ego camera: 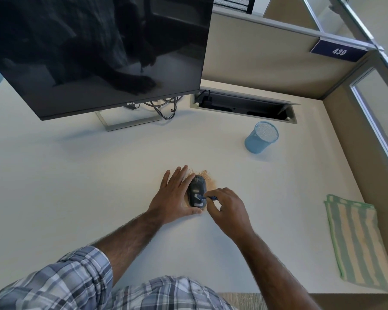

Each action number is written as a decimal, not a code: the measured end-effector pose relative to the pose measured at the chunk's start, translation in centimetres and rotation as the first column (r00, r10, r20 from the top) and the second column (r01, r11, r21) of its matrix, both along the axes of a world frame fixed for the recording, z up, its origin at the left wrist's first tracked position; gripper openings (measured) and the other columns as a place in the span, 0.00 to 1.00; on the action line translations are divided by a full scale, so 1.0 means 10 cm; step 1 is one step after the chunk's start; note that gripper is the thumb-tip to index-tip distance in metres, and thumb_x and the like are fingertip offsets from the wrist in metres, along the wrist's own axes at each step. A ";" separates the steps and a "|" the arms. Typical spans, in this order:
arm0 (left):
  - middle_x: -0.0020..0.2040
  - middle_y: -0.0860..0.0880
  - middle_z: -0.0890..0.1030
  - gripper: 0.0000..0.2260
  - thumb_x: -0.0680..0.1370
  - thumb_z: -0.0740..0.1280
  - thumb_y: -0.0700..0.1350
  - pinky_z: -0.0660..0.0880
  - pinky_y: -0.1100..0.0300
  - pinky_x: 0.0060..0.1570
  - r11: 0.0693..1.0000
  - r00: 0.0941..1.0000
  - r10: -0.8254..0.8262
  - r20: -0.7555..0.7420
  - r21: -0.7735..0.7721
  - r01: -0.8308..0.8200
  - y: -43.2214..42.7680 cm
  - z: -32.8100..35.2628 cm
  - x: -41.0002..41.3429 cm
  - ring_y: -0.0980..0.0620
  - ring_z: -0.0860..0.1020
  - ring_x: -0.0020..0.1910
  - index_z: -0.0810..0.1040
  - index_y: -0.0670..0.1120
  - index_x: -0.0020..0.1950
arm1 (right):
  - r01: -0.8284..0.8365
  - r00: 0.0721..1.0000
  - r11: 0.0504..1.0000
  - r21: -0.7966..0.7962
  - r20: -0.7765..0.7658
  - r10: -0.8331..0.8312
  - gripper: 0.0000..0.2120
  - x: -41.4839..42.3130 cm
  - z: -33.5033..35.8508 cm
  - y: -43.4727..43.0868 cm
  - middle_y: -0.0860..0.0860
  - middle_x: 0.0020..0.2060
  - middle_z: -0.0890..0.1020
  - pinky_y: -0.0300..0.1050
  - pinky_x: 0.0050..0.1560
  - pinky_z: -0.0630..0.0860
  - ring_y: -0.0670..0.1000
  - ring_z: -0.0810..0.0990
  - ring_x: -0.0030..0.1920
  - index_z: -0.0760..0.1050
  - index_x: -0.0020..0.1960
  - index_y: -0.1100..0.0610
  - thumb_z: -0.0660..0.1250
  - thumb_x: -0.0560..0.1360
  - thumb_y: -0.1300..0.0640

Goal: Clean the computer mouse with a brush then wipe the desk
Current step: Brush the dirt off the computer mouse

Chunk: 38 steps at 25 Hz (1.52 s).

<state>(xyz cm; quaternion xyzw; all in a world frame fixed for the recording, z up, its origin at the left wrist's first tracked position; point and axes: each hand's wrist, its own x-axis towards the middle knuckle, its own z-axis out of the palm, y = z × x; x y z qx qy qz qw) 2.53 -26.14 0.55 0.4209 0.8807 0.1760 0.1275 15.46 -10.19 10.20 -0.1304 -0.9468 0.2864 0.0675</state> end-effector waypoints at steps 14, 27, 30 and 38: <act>0.85 0.49 0.44 0.36 0.82 0.43 0.69 0.37 0.45 0.80 0.997 1.000 0.014 0.018 0.069 -0.015 -0.01 0.03 0.01 0.51 0.40 0.83 0.53 0.49 0.84 | 0.034 0.999 0.998 0.052 0.002 -0.034 0.08 0.10 -0.01 0.07 0.44 0.43 0.84 0.41 0.44 0.75 0.45 0.77 0.44 0.84 0.51 0.51 0.68 0.75 0.58; 0.85 0.47 0.47 0.30 0.85 0.41 0.62 0.40 0.44 0.81 0.998 1.000 0.013 0.004 0.058 -0.013 -0.02 0.02 0.03 0.49 0.43 0.83 0.55 0.48 0.84 | -0.101 0.993 0.967 0.232 -0.033 0.112 0.09 0.34 -0.10 -0.11 0.46 0.50 0.86 0.44 0.50 0.77 0.48 0.81 0.49 0.83 0.57 0.52 0.69 0.78 0.58; 0.85 0.47 0.47 0.32 0.84 0.40 0.63 0.39 0.45 0.80 0.999 1.000 0.012 0.002 0.051 -0.012 0.00 0.05 0.02 0.49 0.43 0.83 0.55 0.48 0.84 | -0.118 0.990 0.953 0.278 -0.039 0.134 0.08 0.33 -0.11 -0.13 0.46 0.49 0.86 0.46 0.50 0.76 0.48 0.81 0.48 0.83 0.56 0.52 0.69 0.78 0.58; 0.85 0.48 0.47 0.31 0.84 0.40 0.62 0.36 0.47 0.80 0.999 1.000 0.018 0.013 0.040 -0.019 -0.01 0.05 0.02 0.49 0.43 0.83 0.54 0.49 0.84 | -0.233 0.960 0.888 0.397 -0.055 0.276 0.09 0.34 -0.20 -0.23 0.48 0.46 0.84 0.50 0.51 0.73 0.52 0.79 0.45 0.81 0.52 0.54 0.62 0.83 0.57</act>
